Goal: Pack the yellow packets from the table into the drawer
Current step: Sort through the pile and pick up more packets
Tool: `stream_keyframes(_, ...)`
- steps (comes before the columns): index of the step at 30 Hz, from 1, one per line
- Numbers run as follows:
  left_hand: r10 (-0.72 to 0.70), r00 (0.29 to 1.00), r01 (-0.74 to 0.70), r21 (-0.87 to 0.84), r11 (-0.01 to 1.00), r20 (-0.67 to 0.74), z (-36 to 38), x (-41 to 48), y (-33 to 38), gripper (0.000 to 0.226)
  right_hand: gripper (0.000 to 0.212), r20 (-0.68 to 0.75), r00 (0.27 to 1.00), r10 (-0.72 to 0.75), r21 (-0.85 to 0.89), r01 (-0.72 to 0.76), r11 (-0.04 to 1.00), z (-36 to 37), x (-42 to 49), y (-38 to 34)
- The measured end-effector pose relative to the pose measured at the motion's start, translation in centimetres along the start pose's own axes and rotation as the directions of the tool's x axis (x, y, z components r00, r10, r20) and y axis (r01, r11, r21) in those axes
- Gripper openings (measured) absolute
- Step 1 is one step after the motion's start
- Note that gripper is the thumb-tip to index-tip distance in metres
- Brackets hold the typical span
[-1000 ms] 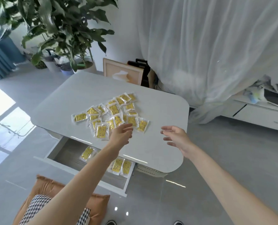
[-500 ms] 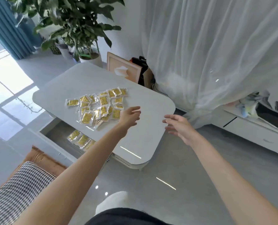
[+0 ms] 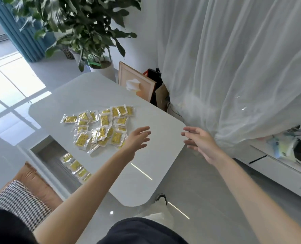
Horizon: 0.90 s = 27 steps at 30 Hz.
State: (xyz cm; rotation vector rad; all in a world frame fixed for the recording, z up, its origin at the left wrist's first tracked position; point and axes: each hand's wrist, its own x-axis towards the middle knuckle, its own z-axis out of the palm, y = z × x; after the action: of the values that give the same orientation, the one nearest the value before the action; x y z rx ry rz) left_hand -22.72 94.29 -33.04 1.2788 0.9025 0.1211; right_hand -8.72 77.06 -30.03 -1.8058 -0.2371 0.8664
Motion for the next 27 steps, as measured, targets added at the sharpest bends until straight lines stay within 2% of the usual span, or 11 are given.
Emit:
stream_keyframes(8, -0.059, 0.996, 0.057, -0.041, 0.998, -0.067, 4.2, 9.7, 5.8, 0.035, 0.017, 0.094, 0.993, 0.067, -0.117, -0.056, 0.992, -4.9, 12.2, -4.8)
stream_keyframes(14, -0.093, 0.979, 0.075, -0.101, 0.992, -0.184, 4.5, 14.8, 8.0, 0.035, 0.020, 0.208, 0.975, 0.078, -0.215, -0.032, 0.976, -4.3, 21.2, -7.9)
stream_keyframes(20, -0.146, 0.929, 0.083, -0.192, 0.978, -0.341, 4.4, 18.1, 8.7, 0.034, 0.020, 0.372, 0.922, 0.105, -0.360, 0.038, 0.932, -1.3, 29.5, -9.8)
stream_keyframes(27, -0.246, 0.797, 0.078, -0.310, 0.948, -0.552, 4.9, 21.5, 9.1, 0.035, 0.023, 0.537, 0.822, 0.191, -0.495, 0.123, 0.860, 1.2, 37.2, -11.8)
